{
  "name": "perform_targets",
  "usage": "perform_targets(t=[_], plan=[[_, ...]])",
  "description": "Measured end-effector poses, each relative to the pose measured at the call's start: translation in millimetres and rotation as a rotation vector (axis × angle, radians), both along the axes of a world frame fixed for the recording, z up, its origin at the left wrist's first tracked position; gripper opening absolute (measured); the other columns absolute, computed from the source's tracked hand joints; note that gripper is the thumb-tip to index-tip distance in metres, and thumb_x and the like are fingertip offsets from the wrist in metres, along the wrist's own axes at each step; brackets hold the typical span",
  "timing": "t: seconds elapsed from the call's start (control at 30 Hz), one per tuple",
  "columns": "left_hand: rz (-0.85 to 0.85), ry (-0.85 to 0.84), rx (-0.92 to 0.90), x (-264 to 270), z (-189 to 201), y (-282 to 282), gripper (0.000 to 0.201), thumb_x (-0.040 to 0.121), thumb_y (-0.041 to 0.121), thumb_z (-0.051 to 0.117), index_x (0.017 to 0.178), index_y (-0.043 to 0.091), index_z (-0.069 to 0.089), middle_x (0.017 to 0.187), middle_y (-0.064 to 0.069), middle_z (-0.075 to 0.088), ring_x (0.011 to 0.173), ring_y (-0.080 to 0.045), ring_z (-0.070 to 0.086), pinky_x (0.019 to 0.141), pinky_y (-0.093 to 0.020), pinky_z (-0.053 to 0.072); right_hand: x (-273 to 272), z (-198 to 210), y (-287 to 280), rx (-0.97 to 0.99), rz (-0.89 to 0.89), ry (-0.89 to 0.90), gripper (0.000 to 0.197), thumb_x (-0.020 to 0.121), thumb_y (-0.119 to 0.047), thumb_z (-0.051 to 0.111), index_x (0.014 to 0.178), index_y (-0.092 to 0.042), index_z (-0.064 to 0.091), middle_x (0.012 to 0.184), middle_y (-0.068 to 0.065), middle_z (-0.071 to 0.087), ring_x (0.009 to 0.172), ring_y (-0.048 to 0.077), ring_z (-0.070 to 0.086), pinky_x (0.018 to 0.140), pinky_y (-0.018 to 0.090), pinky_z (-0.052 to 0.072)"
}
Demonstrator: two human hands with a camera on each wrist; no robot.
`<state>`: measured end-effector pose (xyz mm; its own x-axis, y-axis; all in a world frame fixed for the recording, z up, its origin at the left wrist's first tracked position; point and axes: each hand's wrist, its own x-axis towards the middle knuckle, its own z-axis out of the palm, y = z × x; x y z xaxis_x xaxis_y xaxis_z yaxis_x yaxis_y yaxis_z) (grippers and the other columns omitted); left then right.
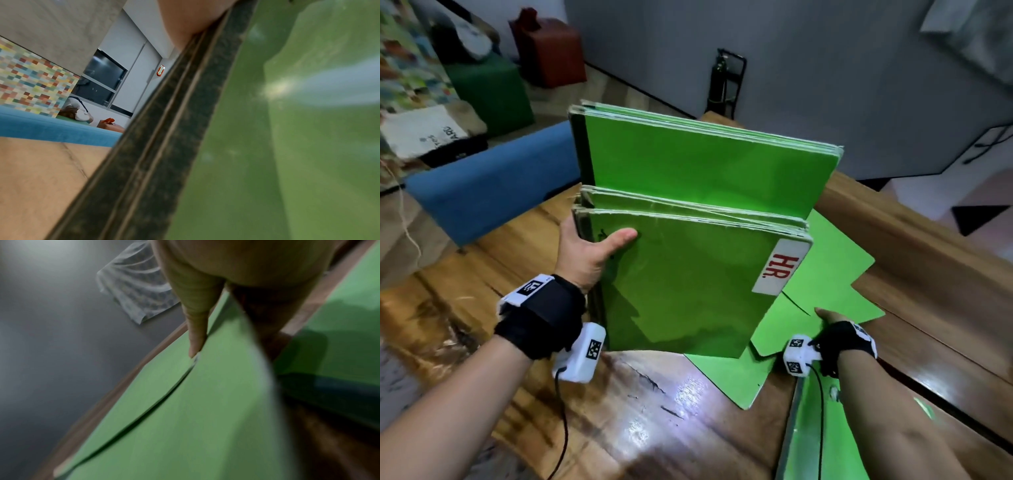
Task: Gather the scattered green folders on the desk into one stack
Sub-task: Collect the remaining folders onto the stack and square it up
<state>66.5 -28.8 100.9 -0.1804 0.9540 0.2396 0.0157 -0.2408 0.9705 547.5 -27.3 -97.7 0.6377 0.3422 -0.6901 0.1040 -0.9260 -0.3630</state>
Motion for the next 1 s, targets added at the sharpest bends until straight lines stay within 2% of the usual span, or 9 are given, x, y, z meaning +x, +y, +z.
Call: perform_targets(t=[0.07, 0.2, 0.4, 0.57, 0.63, 0.73, 0.83, 0.9, 1.0], plan=[[0.005, -0.012, -0.003, -1, -1, -1, 0.078, 0.033, 0.074, 0.075, 0.090, 0.023, 0.058, 0.086, 0.009, 0.067, 0.087, -0.016, 0.064, 0.087, -0.034, 0.052, -23, 26, -12, 0.087, -0.045, 0.044, 0.075, 0.055, -0.063, 0.071, 0.096, -0.001, 0.059, 0.093, 0.018, 0.070, 0.088, 0.035, 0.068, 0.095, 0.047, 0.048], [-0.025, -0.007, 0.014, -1, 0, -3, 0.098, 0.037, 0.073, 0.076, 0.106, 0.006, 0.057, 0.103, -0.014, 0.064, 0.104, -0.037, 0.060, 0.098, -0.052, 0.046, -47, 62, -35, 0.263, -0.170, 0.106, 0.065, 0.061, -0.051, 0.074, 0.100, -0.002, 0.054, 0.081, 0.019, 0.069, 0.073, 0.036, 0.068, 0.086, 0.047, 0.053], [-0.031, 0.008, 0.030, -1, 4, -4, 0.047, 0.053, 0.041, 0.082, 0.089, 0.029, 0.055, 0.093, 0.009, 0.060, 0.098, -0.023, 0.059, 0.094, -0.036, 0.047, -52, 101, -89, 0.524, -0.438, 0.047, 0.070, 0.063, -0.033, 0.080, 0.115, 0.005, 0.054, 0.096, 0.015, 0.062, 0.078, 0.031, 0.063, 0.071, 0.038, 0.055], [-0.039, 0.000, 0.066, 3, 0, -1, 0.029, 0.076, 0.009, 0.070, 0.086, 0.030, 0.053, 0.090, 0.013, 0.058, 0.074, 0.012, 0.061, 0.072, -0.004, 0.048, -40, 143, -144, 0.819, -0.514, -0.032, 0.034, 0.073, -0.018, 0.075, 0.098, -0.005, 0.055, 0.063, 0.002, 0.047, 0.049, 0.013, 0.046, 0.037, 0.020, 0.039], [-0.041, -0.006, 0.050, 2, 1, -2, 0.029, 0.076, 0.008, 0.070, 0.086, 0.030, 0.053, 0.090, 0.012, 0.058, 0.070, 0.015, 0.060, 0.070, -0.003, 0.048, -32, 155, -167, 0.921, -0.548, 0.016, 0.045, 0.064, -0.026, 0.080, 0.099, -0.004, 0.062, 0.057, 0.003, 0.047, 0.037, 0.010, 0.045, 0.038, 0.017, 0.040], [-0.045, -0.006, 0.038, 4, 5, -4, 0.030, 0.075, 0.008, 0.070, 0.082, 0.031, 0.052, 0.087, 0.012, 0.057, 0.067, 0.016, 0.060, 0.067, 0.000, 0.046, 2, 151, -193, 1.193, -0.630, 0.103, 0.099, 0.030, -0.045, 0.091, 0.111, 0.005, 0.064, 0.055, 0.000, 0.069, 0.046, 0.013, 0.064, 0.064, 0.041, 0.059], [-0.038, 0.002, -0.004, 3, 9, -8, 0.026, 0.073, 0.013, 0.074, 0.091, 0.023, 0.056, 0.093, 0.001, 0.063, 0.088, -0.014, 0.063, 0.084, -0.021, 0.051, -38, 204, -215, 1.375, -0.533, 0.353, 0.030, 0.075, -0.027, 0.074, 0.059, -0.001, 0.074, 0.045, -0.004, 0.067, 0.039, 0.007, 0.063, 0.043, 0.026, 0.055], [-0.052, 0.003, -0.017, 1, 10, -8, 0.050, 0.066, 0.028, 0.080, 0.106, 0.009, 0.057, 0.108, -0.014, 0.065, 0.103, -0.030, 0.061, 0.097, -0.041, 0.048, -60, 224, -217, 1.447, -0.481, 0.324, 0.064, 0.093, -0.012, 0.048, 0.031, -0.013, 0.064, 0.040, -0.008, 0.063, 0.035, 0.002, 0.060, 0.036, 0.021, 0.050], [-0.060, 0.006, -0.058, -1, 13, -12, 0.046, 0.065, 0.029, 0.080, 0.102, 0.014, 0.058, 0.104, -0.010, 0.065, 0.105, -0.030, 0.060, 0.101, -0.049, 0.045, -53, 216, -213, 1.609, -0.458, 0.352, 0.053, 0.090, -0.013, 0.055, 0.038, -0.019, 0.069, 0.047, -0.012, 0.067, 0.044, -0.001, 0.063, 0.039, 0.020, 0.052]])
